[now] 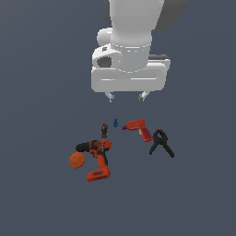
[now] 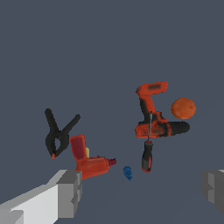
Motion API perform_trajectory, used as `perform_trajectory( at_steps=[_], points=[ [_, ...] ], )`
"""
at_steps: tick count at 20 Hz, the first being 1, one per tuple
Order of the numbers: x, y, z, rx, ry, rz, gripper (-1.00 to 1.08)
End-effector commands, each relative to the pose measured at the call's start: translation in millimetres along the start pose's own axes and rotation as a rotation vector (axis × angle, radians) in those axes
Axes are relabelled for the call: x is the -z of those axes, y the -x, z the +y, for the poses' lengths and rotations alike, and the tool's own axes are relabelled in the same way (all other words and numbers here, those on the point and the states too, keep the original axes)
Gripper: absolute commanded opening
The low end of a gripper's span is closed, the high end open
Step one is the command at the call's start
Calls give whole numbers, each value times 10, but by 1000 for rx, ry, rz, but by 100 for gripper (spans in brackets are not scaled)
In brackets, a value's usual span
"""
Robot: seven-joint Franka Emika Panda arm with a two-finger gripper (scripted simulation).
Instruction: Pick up a designated object from a clutter of objects.
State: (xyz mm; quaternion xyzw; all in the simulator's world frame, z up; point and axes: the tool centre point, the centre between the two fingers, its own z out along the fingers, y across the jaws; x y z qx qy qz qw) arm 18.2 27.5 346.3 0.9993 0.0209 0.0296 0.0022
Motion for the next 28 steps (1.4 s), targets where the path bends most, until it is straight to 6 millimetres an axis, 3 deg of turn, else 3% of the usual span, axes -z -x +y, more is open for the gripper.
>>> perform_trajectory(
  at_steps=[1, 17, 28],
  points=[
    [0, 0, 0, 0, 0, 0, 108],
    [-170, 37, -17, -38, -2, -34, 108],
    [-656, 114, -151, -216, -24, -63, 108]
  ],
)
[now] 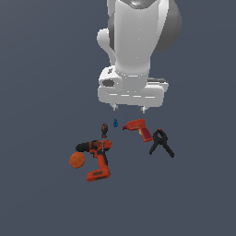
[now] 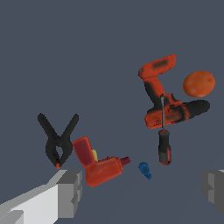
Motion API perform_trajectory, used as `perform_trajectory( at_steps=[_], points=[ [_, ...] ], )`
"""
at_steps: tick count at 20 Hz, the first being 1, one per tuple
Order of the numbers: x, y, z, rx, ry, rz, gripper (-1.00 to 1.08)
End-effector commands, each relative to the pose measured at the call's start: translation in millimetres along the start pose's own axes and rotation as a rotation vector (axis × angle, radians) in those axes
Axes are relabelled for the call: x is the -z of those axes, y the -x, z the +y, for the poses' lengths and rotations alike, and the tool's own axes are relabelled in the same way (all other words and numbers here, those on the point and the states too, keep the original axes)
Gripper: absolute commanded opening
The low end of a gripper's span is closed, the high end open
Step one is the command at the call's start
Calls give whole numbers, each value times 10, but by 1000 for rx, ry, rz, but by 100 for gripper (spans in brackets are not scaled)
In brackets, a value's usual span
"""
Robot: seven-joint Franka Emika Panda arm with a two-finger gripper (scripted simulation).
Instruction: Pick up a designated object from a clutter of objects.
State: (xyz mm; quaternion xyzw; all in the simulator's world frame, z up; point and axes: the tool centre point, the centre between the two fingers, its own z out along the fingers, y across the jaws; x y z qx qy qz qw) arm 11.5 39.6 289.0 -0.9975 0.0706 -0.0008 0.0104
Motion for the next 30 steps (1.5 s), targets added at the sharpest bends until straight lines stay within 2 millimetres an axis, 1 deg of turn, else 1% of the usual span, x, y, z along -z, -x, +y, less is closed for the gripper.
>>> perform_trajectory(
  at_steps=[1, 8, 15, 25, 30],
  points=[
    [-156, 31, -32, -57, -6, -10, 108],
    [-636, 158, -118, -243, -20, -44, 108],
    [-1098, 331, -179, -434, -23, -78, 108],
    [-1713, 649, -220, -713, -8, -125, 108],
    [-1981, 824, -219, -845, 7, -144, 108]
  ],
)
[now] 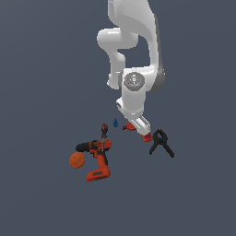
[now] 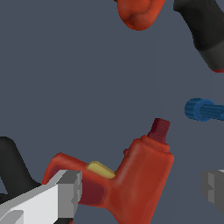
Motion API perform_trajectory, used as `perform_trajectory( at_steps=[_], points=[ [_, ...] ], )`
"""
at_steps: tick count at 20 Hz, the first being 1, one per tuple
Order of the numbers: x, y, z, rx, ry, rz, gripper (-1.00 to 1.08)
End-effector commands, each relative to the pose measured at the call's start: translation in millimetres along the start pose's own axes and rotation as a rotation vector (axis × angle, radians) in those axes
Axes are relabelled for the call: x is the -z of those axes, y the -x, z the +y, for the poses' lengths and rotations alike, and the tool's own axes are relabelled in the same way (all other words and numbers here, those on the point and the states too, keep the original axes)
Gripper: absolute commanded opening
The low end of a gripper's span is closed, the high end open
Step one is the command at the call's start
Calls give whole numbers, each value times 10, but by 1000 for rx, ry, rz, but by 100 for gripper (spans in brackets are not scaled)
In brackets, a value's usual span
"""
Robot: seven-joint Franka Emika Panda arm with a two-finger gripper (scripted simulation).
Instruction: Pick up a designated object from a clutter of objects.
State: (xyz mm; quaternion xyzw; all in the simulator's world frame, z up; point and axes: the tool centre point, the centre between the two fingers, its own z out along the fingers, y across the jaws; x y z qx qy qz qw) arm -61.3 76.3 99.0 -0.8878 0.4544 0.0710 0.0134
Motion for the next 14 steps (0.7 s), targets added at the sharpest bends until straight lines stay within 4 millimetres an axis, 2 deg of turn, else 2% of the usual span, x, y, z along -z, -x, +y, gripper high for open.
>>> perform_trajectory(
  at_steps=[1, 7, 14],
  points=[
    [-129, 40, 55, -63, 6, -5, 108],
    [-344, 110, 160, -169, 17, -13, 108],
    [-455, 148, 221, -226, 24, -16, 108]
  ],
)
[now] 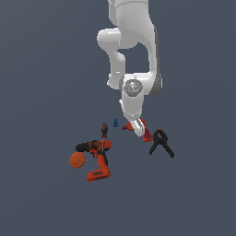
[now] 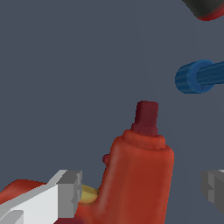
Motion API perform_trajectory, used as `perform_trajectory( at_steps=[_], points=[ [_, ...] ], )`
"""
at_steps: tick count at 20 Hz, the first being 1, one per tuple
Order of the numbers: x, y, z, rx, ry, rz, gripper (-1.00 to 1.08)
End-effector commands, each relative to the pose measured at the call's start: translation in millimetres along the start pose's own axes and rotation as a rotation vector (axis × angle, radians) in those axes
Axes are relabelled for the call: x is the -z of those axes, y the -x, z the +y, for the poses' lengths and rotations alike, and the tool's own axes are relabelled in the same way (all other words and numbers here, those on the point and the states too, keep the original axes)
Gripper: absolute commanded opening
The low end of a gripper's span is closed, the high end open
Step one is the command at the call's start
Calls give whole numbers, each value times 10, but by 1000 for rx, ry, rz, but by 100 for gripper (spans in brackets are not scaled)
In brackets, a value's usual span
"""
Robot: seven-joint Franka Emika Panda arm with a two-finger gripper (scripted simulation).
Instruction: Pick up a designated object from a clutter of objects.
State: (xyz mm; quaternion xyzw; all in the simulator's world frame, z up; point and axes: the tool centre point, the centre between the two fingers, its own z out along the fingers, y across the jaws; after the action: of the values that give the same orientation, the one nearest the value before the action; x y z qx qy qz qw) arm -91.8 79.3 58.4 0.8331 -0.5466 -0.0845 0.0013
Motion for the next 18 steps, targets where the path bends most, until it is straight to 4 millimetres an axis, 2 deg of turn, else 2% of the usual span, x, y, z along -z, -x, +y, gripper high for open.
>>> perform_trajectory(
  at_steps=[1, 6, 12, 16, 17, 18],
  points=[
    [-20, 4, 12, -12, 1, 0, 108],
    [-45, 2, 10, -8, 1, 0, 108],
    [-243, 6, 18, -11, 1, 0, 108],
    [-296, 5, 22, -12, 1, 0, 108],
    [-296, 5, 22, -12, 1, 0, -100],
    [-296, 5, 22, -12, 1, 0, -100]
  ],
)
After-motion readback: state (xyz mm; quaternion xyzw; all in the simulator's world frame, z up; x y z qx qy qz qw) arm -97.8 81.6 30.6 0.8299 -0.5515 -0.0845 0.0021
